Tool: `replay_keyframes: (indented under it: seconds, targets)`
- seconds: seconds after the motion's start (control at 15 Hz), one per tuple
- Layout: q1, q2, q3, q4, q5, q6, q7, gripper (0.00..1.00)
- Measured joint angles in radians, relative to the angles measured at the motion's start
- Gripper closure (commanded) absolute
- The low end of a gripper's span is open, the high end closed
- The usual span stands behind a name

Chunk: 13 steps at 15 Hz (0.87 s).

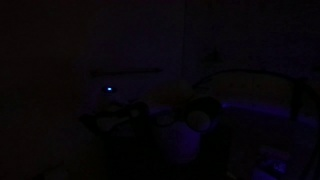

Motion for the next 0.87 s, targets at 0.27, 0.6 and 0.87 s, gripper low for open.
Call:
replay_keyframes:
  seconds: [0.27,0.6,0.87]
  targets:
    - [0.087,0.002,-0.035,-0.050,-0.051,0.064,-0.004,0.00]
    - [0.185,0.002,-0.099,-0.124,-0.059,0.219,0.099,0.00]
    - [0.192,0.001,-0.101,-0.126,-0.059,0.221,0.105,0.00]
